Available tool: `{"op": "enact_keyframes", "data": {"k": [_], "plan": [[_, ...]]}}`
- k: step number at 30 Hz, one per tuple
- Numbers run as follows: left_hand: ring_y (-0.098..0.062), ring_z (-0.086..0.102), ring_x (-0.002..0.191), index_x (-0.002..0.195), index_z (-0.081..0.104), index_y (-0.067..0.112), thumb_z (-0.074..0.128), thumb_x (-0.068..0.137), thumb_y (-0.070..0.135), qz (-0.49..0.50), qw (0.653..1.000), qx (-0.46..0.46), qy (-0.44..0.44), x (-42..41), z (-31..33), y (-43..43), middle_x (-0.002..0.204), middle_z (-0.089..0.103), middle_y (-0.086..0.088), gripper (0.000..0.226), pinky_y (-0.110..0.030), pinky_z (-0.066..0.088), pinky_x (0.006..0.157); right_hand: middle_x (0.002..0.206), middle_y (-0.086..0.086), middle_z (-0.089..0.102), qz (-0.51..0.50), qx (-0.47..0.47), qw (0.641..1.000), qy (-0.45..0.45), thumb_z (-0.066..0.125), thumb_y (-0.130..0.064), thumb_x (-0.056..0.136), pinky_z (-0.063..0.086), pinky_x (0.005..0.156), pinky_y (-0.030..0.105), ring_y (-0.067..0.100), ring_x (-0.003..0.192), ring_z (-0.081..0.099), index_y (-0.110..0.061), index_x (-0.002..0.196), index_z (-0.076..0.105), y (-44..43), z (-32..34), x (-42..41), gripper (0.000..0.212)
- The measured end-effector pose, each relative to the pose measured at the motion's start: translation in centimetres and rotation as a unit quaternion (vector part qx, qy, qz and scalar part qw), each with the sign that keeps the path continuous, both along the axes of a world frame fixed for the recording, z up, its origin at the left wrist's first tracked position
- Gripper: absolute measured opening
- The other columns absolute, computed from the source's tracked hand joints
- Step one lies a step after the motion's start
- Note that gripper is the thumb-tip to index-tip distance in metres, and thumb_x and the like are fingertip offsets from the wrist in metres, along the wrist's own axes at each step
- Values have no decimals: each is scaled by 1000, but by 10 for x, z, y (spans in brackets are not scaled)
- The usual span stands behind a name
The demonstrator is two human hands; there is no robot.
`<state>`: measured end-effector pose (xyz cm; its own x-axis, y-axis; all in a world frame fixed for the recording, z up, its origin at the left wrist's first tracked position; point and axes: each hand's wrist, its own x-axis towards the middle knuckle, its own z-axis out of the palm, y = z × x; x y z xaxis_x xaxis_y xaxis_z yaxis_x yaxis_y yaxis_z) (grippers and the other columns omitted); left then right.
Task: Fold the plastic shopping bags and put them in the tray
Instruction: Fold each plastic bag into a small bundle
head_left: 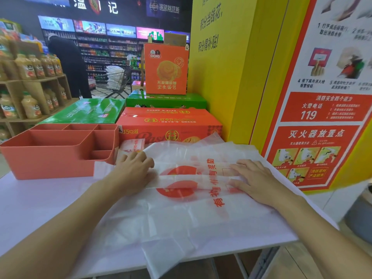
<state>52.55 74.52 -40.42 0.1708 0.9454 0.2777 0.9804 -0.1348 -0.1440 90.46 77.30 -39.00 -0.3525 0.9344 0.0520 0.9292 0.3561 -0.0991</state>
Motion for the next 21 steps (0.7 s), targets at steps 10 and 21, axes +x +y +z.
{"op": "enact_keyframes", "data": {"k": [10, 21], "plan": [[-20, 13, 154, 156, 24, 35, 20, 106, 53, -142, 975, -155, -66, 67, 1, -1, 166, 16, 7, 54, -47, 14, 124, 169, -16, 5, 139, -36, 989, 31, 24, -45, 110, -4, 126, 36, 7, 155, -3, -37, 161, 17, -31, 2, -75, 52], [-22, -24, 151, 156, -16, 39, -16, 58, 82, -34, 959, -277, -47, 59, 3, -19, 163, -24, 12, 107, -52, -10, 122, 163, -19, -21, 97, -97, 988, -64, 9, -52, 107, -15, 124, 37, 13, 151, -26, -40, 160, -6, -30, -12, -48, 56]]}}
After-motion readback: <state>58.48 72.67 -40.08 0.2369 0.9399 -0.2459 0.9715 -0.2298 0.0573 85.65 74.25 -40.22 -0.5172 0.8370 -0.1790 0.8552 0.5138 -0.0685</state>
